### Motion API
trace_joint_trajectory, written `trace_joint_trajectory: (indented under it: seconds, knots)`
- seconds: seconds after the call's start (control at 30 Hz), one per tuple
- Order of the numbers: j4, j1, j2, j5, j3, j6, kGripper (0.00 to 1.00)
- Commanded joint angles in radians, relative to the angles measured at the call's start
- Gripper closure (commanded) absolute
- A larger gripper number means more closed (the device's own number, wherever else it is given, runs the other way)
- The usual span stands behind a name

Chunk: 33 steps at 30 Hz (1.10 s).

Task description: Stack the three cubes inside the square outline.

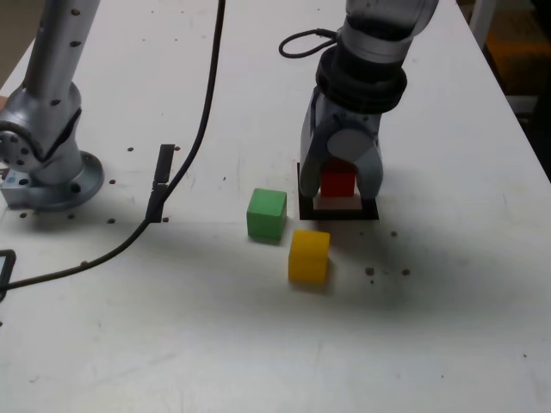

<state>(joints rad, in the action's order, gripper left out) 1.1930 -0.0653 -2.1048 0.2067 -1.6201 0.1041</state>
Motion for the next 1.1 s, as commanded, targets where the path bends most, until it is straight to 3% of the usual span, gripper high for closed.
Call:
trace_joint_trajectory:
  seconds: [0.0,0.47,0.73,1.07]
  knots:
    - [-0.003,-0.001,-0.001,0.000,0.006,0.002,0.80]
    - [-0.016,-0.001,-0.010,0.006,0.032,-0.001,0.65]
    - [-0.018,-0.001,-0.017,-0.014,0.024,-0.007,0.54]
    - [-0.024,0.004,-0.021,-0.029,0.019,-0.022,0.49]
